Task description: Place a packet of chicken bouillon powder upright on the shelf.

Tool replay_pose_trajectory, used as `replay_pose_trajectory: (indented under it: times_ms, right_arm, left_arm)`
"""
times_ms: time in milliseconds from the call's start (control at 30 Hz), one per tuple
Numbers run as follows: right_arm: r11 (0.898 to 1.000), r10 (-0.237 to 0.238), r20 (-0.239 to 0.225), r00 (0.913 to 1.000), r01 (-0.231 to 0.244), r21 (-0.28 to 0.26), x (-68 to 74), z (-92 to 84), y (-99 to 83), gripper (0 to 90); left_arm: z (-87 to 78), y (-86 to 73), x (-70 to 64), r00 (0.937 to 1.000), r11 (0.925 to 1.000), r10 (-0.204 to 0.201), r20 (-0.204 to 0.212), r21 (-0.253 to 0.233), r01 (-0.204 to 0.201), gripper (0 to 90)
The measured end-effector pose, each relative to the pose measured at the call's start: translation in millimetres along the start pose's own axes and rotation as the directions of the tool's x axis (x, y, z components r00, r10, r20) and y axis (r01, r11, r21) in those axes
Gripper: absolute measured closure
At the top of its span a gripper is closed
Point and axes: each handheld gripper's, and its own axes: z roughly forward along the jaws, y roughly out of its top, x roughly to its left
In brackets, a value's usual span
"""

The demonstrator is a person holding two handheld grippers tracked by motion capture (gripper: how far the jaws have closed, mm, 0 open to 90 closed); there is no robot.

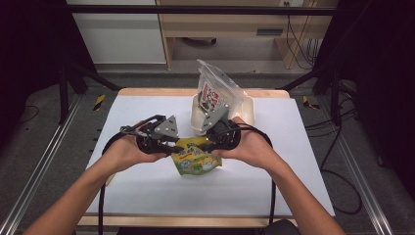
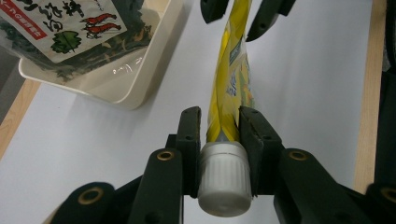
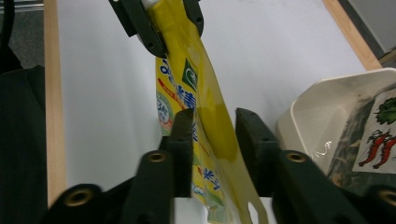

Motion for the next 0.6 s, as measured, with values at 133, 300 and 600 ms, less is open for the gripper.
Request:
replay_pose_trajectory:
  times_ms: [133, 300, 600]
  right_arm:
    - [1.0, 0.019, -0.024, 0.9995, -0.019, 0.008, -0.9, 1.2, 0.2, 84.9]
    - [0.999, 0.037, -0.02, 0.9991, -0.036, 0.015, 1.0, -1.7, -1.5, 90.0]
    - [0.992, 0.121, 0.04, 0.9918, -0.12, -0.031, -1.2, -41.4, -19.0, 90.0]
  left_arm:
    - [0.5, 0.3, 0.7, 1.0, 1.0, -0.003, -0.003, -0.003, 0.003, 69.7]
    - [-4.6, -1.1, 4.8, 0.9959, 0.9943, -0.074, -0.053, -0.081, 0.069, 49.7]
    - [-17.2, -25.2, 2.9, 0.9654, 0.9612, -0.227, -0.128, -0.189, 0.201, 15.8]
